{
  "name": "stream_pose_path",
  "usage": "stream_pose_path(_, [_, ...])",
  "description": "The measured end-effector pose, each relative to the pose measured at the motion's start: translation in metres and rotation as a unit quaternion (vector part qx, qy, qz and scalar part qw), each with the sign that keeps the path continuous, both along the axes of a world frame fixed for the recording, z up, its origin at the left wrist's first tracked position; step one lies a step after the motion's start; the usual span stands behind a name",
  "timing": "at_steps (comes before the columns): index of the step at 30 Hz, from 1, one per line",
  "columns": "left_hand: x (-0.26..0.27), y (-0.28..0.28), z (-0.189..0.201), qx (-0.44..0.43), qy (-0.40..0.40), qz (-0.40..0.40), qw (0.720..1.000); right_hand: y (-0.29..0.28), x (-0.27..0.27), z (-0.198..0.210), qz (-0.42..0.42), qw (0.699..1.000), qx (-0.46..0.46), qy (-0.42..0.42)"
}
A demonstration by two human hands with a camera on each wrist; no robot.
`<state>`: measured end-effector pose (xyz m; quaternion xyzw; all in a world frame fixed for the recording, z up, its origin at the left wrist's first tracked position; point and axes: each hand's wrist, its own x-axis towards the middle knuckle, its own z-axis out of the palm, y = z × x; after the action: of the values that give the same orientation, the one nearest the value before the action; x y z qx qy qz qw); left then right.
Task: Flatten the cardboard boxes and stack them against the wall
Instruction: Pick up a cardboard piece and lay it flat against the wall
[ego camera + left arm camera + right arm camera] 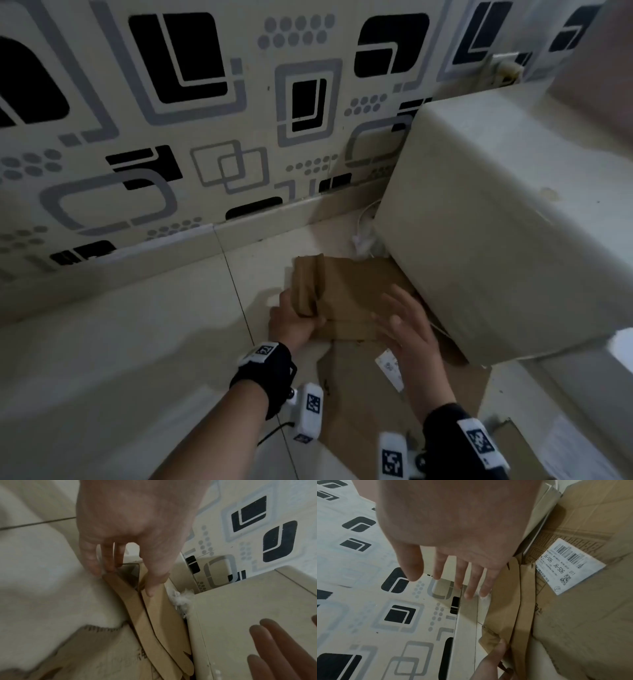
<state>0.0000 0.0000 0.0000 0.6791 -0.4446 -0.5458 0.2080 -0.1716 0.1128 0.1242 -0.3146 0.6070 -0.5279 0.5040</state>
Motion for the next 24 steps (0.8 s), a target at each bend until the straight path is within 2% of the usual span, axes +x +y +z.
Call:
stream_pose_path(6, [-0.01,0.006,-0.005,-0.002,-0.042,0.028,0.999,0.002,-0.007,-0.011,0.009,0.999,0.033,0.011])
stream_pose_path(11, [-0.004,0.01,-0.007,-0.028,-0.037,0.04,0.998,-0.004,-0.01,-0.024,-0.015,0.999,0.049,0.006])
stream_pose_path(18, [0.022,0.015,0.003,-0.063,0.104,0.114,0.986,-0.012,-0.014,-0.05,-0.03,0.992,0.121,-0.017])
stream_pose_path(24, [0.049,0.012,0.01,-0.073,0.169,0.154,0.971,-0.022,-0.013,-0.08,-0.057,0.983,0.172,0.0])
